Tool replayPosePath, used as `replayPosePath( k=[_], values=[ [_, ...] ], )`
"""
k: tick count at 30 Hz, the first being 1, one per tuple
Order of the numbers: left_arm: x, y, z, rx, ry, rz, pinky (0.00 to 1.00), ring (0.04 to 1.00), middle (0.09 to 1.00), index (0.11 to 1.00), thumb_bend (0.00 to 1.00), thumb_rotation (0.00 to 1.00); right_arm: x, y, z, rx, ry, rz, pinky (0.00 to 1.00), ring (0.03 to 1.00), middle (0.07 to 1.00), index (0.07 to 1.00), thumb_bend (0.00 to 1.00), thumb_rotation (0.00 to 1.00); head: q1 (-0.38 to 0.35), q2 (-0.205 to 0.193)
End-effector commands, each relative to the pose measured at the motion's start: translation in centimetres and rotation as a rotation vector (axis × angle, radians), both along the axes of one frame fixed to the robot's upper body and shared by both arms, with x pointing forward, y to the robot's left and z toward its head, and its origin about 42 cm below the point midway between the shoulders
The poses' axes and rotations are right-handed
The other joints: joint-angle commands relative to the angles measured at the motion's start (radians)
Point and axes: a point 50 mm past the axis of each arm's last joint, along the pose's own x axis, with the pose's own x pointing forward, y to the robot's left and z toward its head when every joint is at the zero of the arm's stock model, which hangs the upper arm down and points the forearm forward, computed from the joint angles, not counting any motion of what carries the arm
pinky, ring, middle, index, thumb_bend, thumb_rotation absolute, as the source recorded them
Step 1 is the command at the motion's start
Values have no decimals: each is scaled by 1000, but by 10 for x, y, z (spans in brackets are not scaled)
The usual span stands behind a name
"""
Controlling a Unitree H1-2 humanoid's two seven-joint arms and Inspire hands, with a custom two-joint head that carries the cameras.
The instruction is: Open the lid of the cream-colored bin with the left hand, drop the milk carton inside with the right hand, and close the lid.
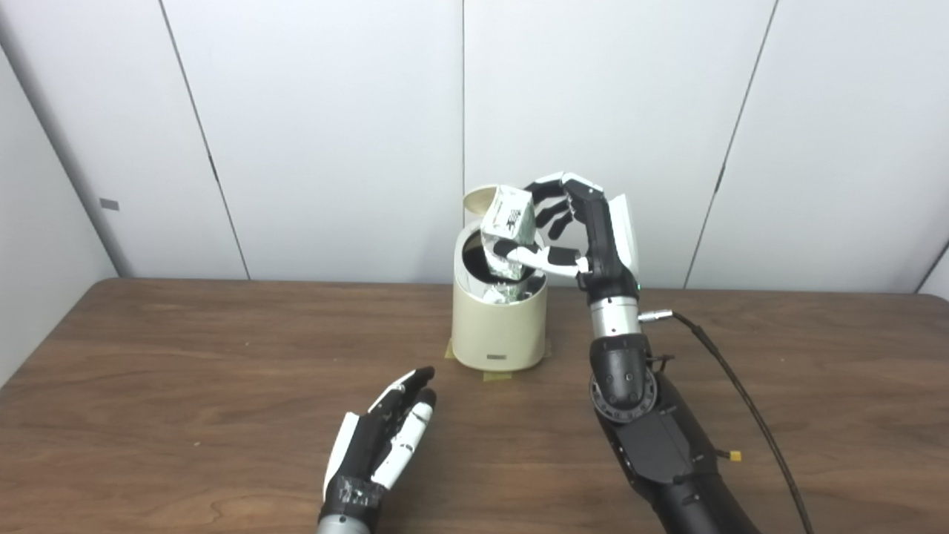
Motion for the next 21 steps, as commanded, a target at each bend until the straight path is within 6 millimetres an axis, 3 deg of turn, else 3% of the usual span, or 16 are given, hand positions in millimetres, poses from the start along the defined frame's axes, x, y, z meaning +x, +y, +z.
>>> replayPosePath(
  k=[1, 5, 8, 17, 21],
  values=[
    [2, -4, 17, -15, -73, -2, 894, 924, 912, 860, 458, 730, 3, 8, 33, 31, -128, 28, 256, 395, 534, 502, 489, 0, 0, 1],
    [0, -3, 18, -20, -72, -3, 895, 923, 911, 863, 456, 727, 2, 11, 33, 37, -125, 24, 315, 456, 507, 469, 499, 0, 0, 5],
    [-1, -4, 18, -10, -83, -9, 897, 925, 914, 858, 452, 742, 2, 13, 31, 38, -121, 25, 258, 395, 538, 500, 489, 0, 1, 7],
    [-2, -4, 17, -66, -81, -28, 931, 937, 918, 872, 462, 818, -1, 15, 26, -5, -120, 25, 250, 394, 549, 506, 487, 0, 4, 13],
    [-3, -3, 16, -73, -85, -32, 968, 953, 914, 869, 461, 902, -2, 14, 22, -14, -121, 18, 258, 401, 549, 502, 488, 0, 2, 16]
  ],
)
